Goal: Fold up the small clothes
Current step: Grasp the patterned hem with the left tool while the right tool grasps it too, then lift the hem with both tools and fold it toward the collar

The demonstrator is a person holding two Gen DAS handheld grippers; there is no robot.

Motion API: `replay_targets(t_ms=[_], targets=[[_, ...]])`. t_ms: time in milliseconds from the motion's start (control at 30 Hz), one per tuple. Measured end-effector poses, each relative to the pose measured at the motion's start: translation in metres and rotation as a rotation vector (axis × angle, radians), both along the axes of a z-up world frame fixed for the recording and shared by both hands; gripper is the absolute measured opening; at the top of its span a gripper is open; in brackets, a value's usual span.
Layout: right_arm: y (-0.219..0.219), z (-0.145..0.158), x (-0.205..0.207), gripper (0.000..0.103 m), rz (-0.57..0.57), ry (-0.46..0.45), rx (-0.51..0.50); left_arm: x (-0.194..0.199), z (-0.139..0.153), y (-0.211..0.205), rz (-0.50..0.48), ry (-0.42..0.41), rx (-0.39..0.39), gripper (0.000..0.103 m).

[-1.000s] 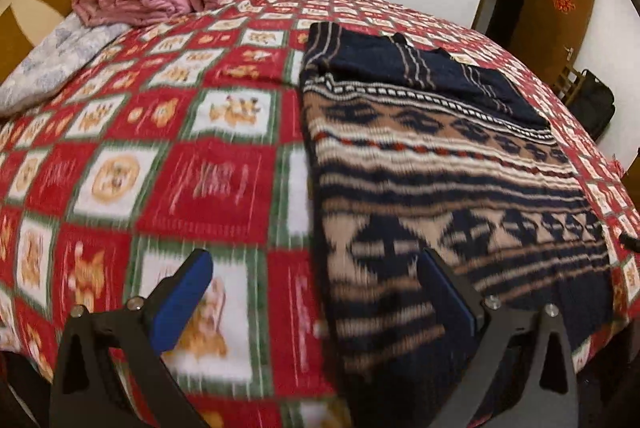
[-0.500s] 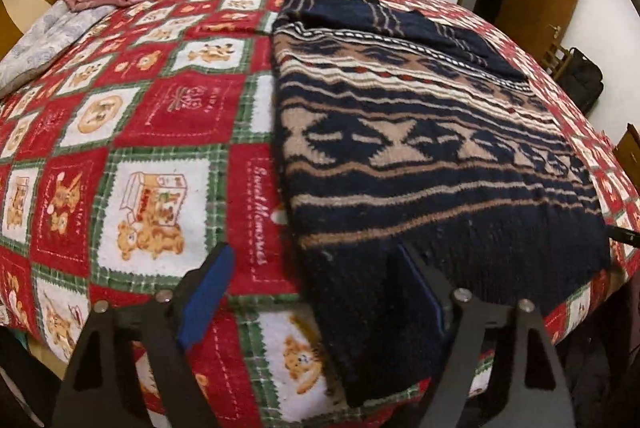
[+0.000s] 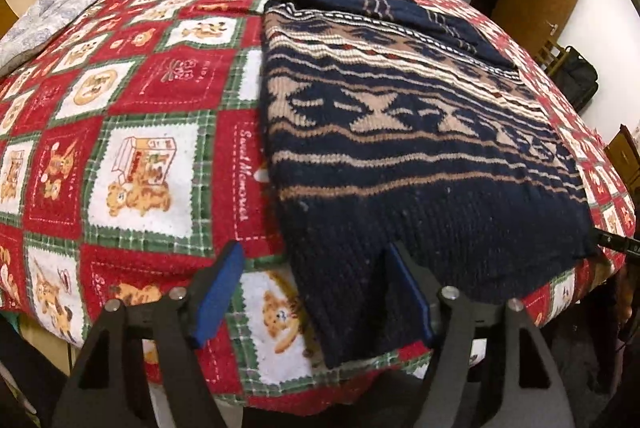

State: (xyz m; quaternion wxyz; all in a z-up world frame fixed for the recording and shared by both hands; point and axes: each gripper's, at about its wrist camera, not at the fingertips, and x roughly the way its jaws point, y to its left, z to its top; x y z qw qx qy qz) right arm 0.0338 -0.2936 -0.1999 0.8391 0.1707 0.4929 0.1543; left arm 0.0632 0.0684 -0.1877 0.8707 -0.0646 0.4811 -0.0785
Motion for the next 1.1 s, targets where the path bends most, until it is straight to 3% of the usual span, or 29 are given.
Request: replay_targets(t_ms=[300, 467, 600, 667, 700, 733, 767, 1000, 1100], targets=[[0.002, -0.003, -0.002, 0.039, -0.023, -0.008, -0.01, -0.003, 0.0, -0.013, -0.036, -0.001, 0.005, 0.074], [0.003, -0.005, 0.002, 0.038, -0.043, -0.014, 0.03, -0.005, 0.003, -0.012, -0.051, 0.009, -0.018, 0.055], [-0.001, -0.005, -0.002, 0.03, -0.044, -0.013, 0.045, -0.006, 0.0, -0.002, -0.044, 0.026, -0.092, 0.051], [-0.002, -0.008, -0.001, 0.029, -0.047, -0.014, 0.055, -0.007, -0.003, -0.004, -0.048, 0.016, -0.086, 0.051], [-0.003, -0.008, 0.0, 0.021, -0.05, -0.02, 0.064, -0.006, -0.003, -0.005, -0.045, 0.011, -0.087, 0.051], [-0.002, -0.008, 0.0, 0.012, -0.053, -0.028, 0.069, -0.006, -0.001, -0.005, -0.048, 0.003, -0.09, 0.048], [-0.002, -0.008, 0.001, 0.011, -0.052, -0.034, 0.075, -0.006, 0.001, -0.005, -0.052, -0.009, -0.088, 0.011], [-0.001, 0.007, -0.007, 0.009, -0.038, -0.104, 0.12, -0.007, 0.019, 0.008, -0.085, -0.076, -0.247, 0.01], [-0.003, 0.007, -0.008, 0.009, -0.046, -0.107, 0.115, -0.007, 0.016, 0.002, -0.089, -0.082, -0.187, 0.011]])
